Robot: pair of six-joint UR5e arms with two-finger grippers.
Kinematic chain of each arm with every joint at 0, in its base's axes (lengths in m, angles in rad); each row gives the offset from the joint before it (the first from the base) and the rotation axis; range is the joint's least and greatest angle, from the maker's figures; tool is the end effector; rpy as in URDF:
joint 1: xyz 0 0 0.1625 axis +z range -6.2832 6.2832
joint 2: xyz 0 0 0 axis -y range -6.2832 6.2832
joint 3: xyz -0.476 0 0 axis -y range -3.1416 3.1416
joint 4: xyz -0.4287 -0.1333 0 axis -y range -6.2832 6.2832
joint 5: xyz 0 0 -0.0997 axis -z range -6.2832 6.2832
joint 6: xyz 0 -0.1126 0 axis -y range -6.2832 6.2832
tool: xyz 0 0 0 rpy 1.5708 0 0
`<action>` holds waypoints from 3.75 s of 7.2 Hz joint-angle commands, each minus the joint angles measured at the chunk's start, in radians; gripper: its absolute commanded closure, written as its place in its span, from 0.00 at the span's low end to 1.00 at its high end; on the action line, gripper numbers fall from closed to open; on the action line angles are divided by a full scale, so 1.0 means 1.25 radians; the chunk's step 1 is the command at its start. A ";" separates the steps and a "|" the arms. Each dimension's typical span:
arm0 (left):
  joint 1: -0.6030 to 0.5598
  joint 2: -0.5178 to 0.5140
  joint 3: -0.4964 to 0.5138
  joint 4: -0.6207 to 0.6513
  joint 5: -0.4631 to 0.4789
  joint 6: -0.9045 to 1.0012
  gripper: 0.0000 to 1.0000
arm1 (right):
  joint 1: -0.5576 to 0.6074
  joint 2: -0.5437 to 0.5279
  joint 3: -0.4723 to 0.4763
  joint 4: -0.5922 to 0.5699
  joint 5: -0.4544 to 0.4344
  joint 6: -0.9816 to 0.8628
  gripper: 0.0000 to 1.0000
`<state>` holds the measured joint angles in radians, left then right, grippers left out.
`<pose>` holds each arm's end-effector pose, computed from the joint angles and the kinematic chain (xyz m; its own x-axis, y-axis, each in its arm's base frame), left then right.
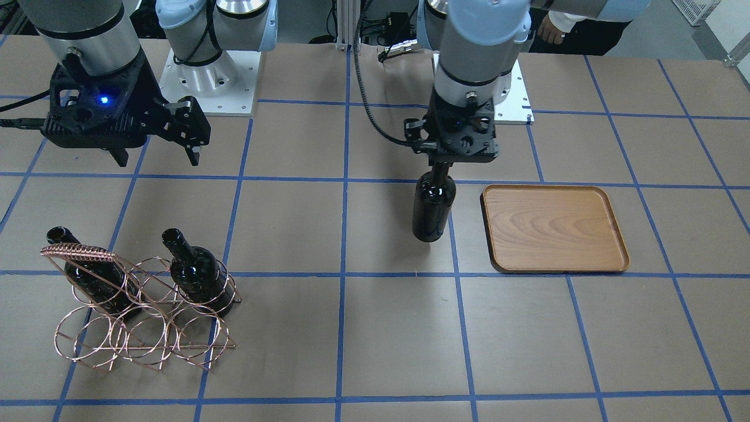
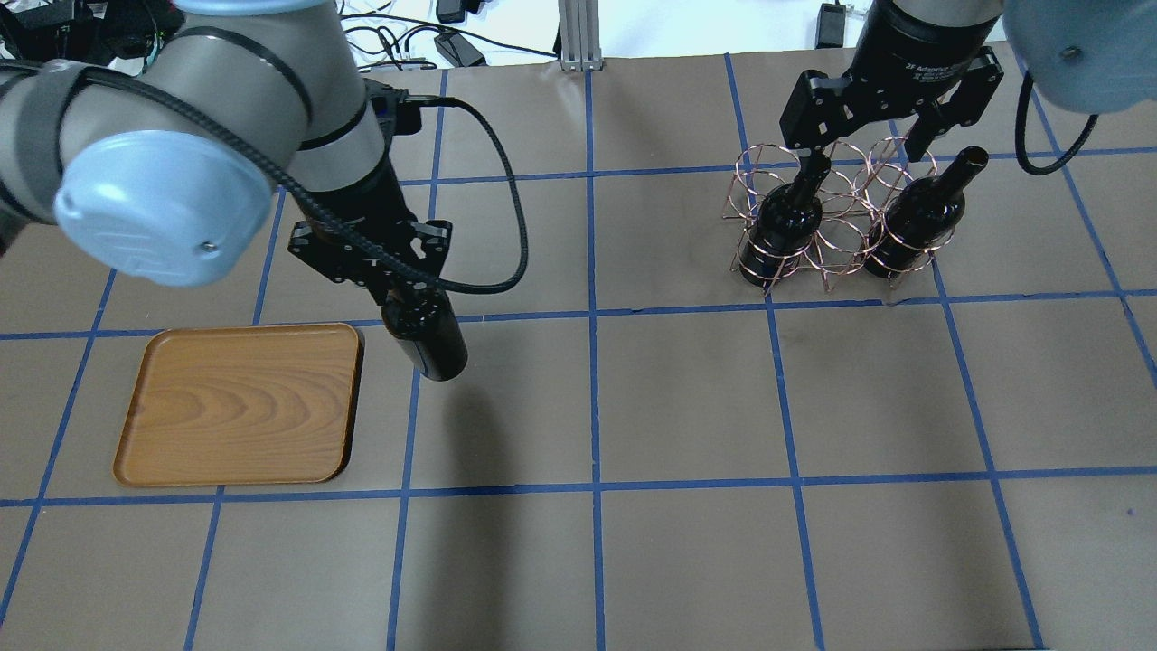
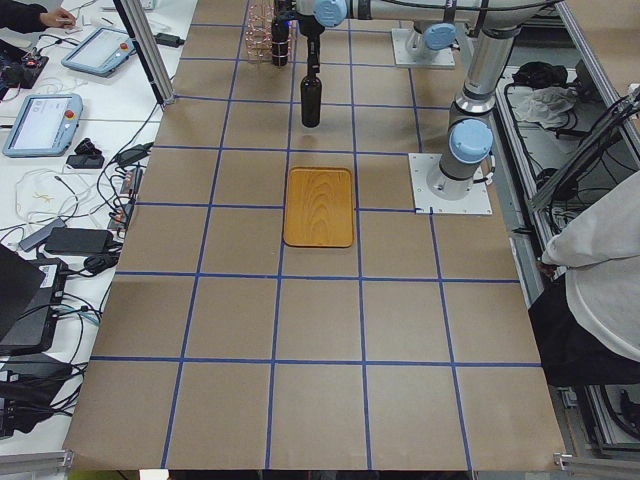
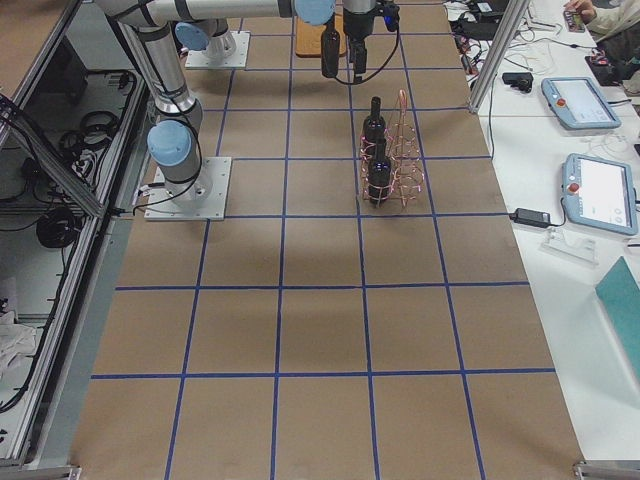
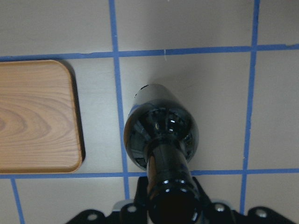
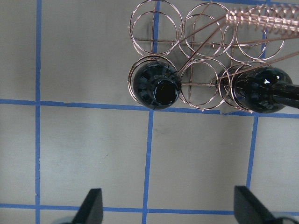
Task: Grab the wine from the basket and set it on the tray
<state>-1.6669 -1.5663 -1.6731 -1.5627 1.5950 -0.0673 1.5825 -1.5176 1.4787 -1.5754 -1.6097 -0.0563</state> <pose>-0.1793 -0.4988 0.4756 -0.9991 0.0312 -0.0301 0.0284 0.9957 0.0878 0.1354 -0.5566 0.5464 -0.9970 -0.0662 0.0412 -0.0679 0.9968 -0.0412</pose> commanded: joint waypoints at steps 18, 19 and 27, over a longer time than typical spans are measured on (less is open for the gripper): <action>0.299 0.095 -0.022 -0.021 0.001 0.166 0.00 | -0.002 0.000 0.000 0.000 -0.001 0.006 0.00; 0.212 0.096 0.008 -0.037 0.001 0.051 0.00 | -0.002 0.000 0.000 -0.001 -0.001 0.000 0.00; 0.024 0.012 0.152 -0.059 -0.002 -0.092 0.00 | -0.001 -0.002 0.000 0.000 0.003 0.006 0.00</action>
<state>-1.6376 -1.5043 -1.5582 -1.6158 1.5943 -0.1808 1.5805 -1.5179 1.4801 -1.5759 -1.6092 -0.0522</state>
